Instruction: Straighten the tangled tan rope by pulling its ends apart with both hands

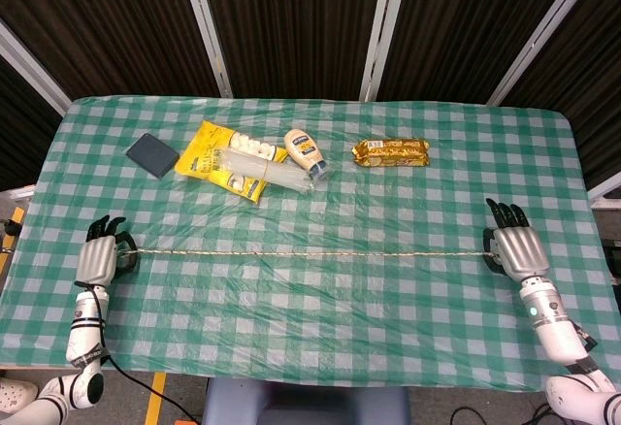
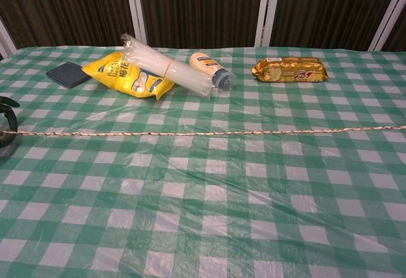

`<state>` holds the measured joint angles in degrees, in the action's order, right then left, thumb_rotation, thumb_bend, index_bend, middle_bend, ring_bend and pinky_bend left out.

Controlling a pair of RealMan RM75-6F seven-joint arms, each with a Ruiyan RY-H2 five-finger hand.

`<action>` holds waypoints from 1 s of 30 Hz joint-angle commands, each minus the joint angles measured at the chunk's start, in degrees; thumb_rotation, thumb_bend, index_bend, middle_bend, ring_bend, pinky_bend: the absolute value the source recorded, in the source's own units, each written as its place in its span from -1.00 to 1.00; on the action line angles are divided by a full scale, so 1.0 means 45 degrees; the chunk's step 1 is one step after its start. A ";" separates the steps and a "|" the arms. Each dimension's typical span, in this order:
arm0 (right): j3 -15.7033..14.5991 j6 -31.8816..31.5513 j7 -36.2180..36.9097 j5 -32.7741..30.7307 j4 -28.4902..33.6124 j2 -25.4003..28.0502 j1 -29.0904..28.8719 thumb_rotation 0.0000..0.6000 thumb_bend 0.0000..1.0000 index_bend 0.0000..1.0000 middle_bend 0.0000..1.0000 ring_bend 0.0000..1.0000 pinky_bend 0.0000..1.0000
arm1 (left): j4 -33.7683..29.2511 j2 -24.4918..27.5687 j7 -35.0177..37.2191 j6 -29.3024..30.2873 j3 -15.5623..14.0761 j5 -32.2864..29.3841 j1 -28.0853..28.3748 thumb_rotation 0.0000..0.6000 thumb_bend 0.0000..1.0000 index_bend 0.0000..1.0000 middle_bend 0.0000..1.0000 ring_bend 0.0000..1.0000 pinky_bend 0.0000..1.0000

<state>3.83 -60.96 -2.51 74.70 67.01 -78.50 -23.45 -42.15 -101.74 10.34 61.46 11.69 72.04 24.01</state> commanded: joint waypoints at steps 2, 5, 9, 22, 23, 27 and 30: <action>-0.0053 0.0128 0.0082 0.0069 -0.0210 -0.0173 0.0021 1.00 0.02 0.56 -0.82 -1.00 -1.00 | 0.0097 -0.0073 0.0008 -0.0015 -0.0043 0.0060 0.0047 1.00 -0.04 0.34 -0.69 -0.94 -0.84; -0.0076 0.0298 0.0157 0.0091 -0.0464 -0.0394 -0.0005 1.00 0.02 0.56 -0.82 -1.00 -1.00 | 0.0185 -0.0132 0.0013 -0.0071 -0.0078 0.0088 0.0079 1.00 -0.03 0.34 -0.69 -0.94 -0.84; -0.0067 0.0584 0.0243 0.0058 -0.0901 -0.0734 -0.0069 1.00 0.02 0.55 -0.82 -1.00 -1.00 | 0.0410 -0.0246 -0.0001 -0.0222 -0.0175 0.0114 0.0089 1.00 -0.03 0.34 -0.69 -0.94 -0.84; -0.0128 0.2055 -0.0370 -0.0470 -0.2105 -0.1421 -0.0333 1.00 0.02 -0.21 -0.88 -1.00 -1.00 | 0.0765 -0.0324 0.0557 -0.0524 -0.0410 0.0301 0.0037 1.00 -0.06 -0.37 -0.72 -0.95 -0.83; -0.0130 0.2208 -0.0501 -0.0560 -0.2021 -0.1365 -0.0352 1.00 0.02 -0.52 -0.94 -1.00 -1.00 | 0.0748 -0.0264 0.0630 -0.0458 -0.0485 0.0408 0.0011 1.00 -0.07 -0.61 -0.74 -0.95 -0.82; -0.0062 0.2061 -0.0570 -0.0618 -0.1589 -0.1106 -0.0254 1.00 -0.04 -1.00 -1.00 -1.00 -1.00 | 0.0332 0.0045 0.0917 -0.0433 -0.0575 0.0543 -0.0062 1.00 -0.12 -1.00 -0.84 -0.99 -0.81; -0.0040 0.1648 -0.0549 -0.0521 -0.1214 -0.0824 -0.0072 1.00 -0.05 -1.00 -1.00 -1.00 -1.00 | -0.0209 0.0367 0.1147 -0.0102 -0.0606 0.0713 -0.0161 1.00 -0.13 -1.00 -0.91 -1.00 -0.81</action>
<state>3.55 -52.54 -5.01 72.13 60.55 -83.02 -24.30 -41.73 -101.03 14.73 60.03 9.10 74.70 23.63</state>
